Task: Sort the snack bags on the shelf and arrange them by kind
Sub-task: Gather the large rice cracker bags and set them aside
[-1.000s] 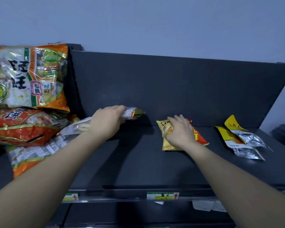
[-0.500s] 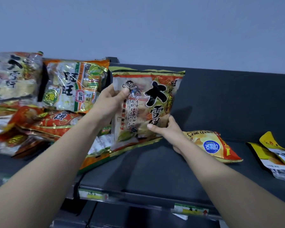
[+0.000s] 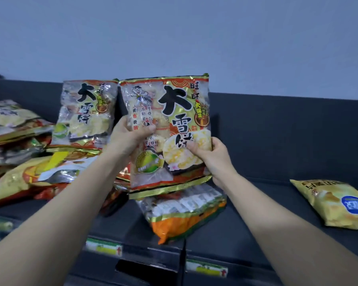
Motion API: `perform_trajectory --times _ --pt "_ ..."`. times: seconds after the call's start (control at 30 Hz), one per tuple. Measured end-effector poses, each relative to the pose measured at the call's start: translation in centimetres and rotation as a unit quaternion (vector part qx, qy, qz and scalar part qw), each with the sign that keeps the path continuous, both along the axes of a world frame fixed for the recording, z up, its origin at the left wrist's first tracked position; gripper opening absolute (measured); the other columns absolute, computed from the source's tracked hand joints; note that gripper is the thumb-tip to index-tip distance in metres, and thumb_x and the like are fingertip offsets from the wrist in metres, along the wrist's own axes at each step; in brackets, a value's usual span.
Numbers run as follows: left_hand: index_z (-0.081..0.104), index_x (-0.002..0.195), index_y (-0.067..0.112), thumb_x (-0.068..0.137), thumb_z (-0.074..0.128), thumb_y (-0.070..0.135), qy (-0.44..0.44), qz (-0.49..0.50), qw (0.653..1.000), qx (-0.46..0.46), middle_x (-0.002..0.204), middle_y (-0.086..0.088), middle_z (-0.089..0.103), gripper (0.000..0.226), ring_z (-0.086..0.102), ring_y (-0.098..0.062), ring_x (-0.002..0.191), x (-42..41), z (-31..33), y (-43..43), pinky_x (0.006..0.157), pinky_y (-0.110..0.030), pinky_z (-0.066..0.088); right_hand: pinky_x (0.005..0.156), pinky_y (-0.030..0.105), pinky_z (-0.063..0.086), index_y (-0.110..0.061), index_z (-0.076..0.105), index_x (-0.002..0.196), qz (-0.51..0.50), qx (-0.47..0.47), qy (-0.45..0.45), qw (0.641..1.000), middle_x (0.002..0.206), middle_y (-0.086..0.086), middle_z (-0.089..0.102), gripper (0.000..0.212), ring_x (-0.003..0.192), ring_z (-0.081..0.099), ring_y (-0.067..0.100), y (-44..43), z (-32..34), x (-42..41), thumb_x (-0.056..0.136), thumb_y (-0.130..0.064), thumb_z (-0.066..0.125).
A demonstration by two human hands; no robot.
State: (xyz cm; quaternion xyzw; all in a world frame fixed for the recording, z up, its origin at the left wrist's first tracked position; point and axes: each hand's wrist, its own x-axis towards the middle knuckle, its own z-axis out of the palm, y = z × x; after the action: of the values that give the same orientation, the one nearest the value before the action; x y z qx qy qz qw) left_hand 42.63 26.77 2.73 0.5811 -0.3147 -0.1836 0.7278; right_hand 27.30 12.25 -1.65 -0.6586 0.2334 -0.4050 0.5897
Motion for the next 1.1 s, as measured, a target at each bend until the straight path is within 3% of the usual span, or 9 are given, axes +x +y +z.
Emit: perform_trajectory --times 0.13,0.23,0.3,0.43,0.53,0.63,0.77,0.93,1.1 --pt "0.039 0.139 0.009 0.08 0.076 0.013 0.064 0.051 0.995 -0.05 0.12 -0.012 0.064 0.07 0.069 -0.021 0.097 4.8 0.6 1.9 0.084 -0.039 0.057 0.093 0.037 0.049 -0.02 0.064 0.114 -0.032 0.018 0.062 0.997 0.109 -0.006 0.066 0.066 0.102 0.06 0.013 1.3 0.6 3.9 0.083 -0.075 0.045" --pt "0.029 0.148 0.011 0.078 0.078 0.014 0.099 0.079 0.99 -0.061 0.127 -0.013 0.061 0.085 0.066 -0.026 0.105 7.4 0.7 2.9 0.094 -0.044 0.052 0.108 0.041 0.038 -0.019 0.045 0.142 -0.056 0.041 0.108 0.992 0.142 -0.001 0.049 0.063 0.129 0.047 0.02 1.2 0.5 5.5 0.097 -0.061 0.031" --pt "0.034 0.144 0.009 0.074 0.081 0.017 0.117 0.082 0.989 -0.046 0.128 -0.015 0.061 0.085 0.066 -0.029 0.106 8.8 0.3 3.4 0.095 -0.048 0.052 0.108 0.041 0.037 -0.017 0.032 0.148 -0.062 0.047 0.138 0.987 0.149 0.001 0.04 0.059 0.134 0.041 0.023 0.6 -0.1 6.3 0.1 -0.05 0.039" --pt "0.049 0.123 0.004 0.082 0.075 0.014 0.149 0.071 0.986 -0.013 0.109 -0.015 0.068 0.05 0.068 -0.029 0.092 10.4 -0.4 3.8 0.081 -0.044 0.057 0.111 0.042 0.035 -0.018 0.01 0.155 -0.075 0.081 0.129 0.985 0.157 0.002 0.029 0.092 0.139 0.035 0.025 -0.3 -0.1 8.2 0.088 -0.046 0.066" --pt "0.044 0.127 0.002 0.083 0.074 0.015 0.164 0.061 0.985 -0.005 0.112 -0.014 0.064 0.055 0.065 -0.023 0.081 11.2 -0.5 3.7 0.06 -0.03 0.055 0.1 0.049 0.047 -0.012 0.037 0.142 -0.122 0.093 0.126 0.98 0.138 0.008 0.054 0.112 0.12 0.057 0.03 -1.2 -0.2 9.3 0.051 -0.062 0.081" --pt "0.049 0.127 -0.002 0.081 0.075 0.017 0.173 0.054 0.983 0.0 0.104 -0.011 0.064 0.056 0.061 -0.018 0.068 12.0 -0.4 3.8 0.046 -0.021 0.051 0.083 0.049 0.057 -0.012 0.067 0.097 -0.134 0.077 0.107 0.982 0.094 0.006 0.075 0.074 0.086 0.071 0.03 -2.8 -0.4 10.1 0.041 -0.055 0.087" --pt "0.062 0.101 0.005 0.074 0.08 0.025 0.178 0.037 0.983 -0.01 0.073 -0.003 0.053 0.038 0.047 -0.016 0.06 13.2 -0.1 4.1 0.052 -0.027 0.044 0.078 0.048 0.059 -0.021 0.067 0.083 -0.16 -0.002 0.046 0.986 0.086 0.002 0.072 0.034 0.08 0.07 0.024 -1.3 1.5 11.1 0.058 -0.038 0.083" --pt "0.054 0.132 0.009 0.064 0.077 0.02 0.187 0.0 0.978 -0.088 0.089 -0.003 0.075 0.073 0.072 -0.02 0.076 14.3 0.7 5.7 0.063 -0.031 0.057 0.068 0.041 0.053 -0.021 0.052 0.077 -0.263 -0.158 -0.052 0.95 0.074 -0.007 0.059 0.034 0.067 0.057 0.016 2.6 3.8 12.5 0.064 -0.042 0.075" --pt "0.06 0.128 0.007 0.079 0.072 0.018 0.165 0.013 0.976 -0.141 0.099 -0.008 0.074 0.052 0.072 -0.025 0.085 17.5 2.3 9.1 0.079 -0.041 0.059 0.062 0.028 0.039 -0.017 0.047 0.083 -0.26 -0.232 -0.128 0.928 0.084 0.001 0.056 0.043 0.069 0.049 0.013 6.2 6.8 15.7 0.066 -0.046 0.074"
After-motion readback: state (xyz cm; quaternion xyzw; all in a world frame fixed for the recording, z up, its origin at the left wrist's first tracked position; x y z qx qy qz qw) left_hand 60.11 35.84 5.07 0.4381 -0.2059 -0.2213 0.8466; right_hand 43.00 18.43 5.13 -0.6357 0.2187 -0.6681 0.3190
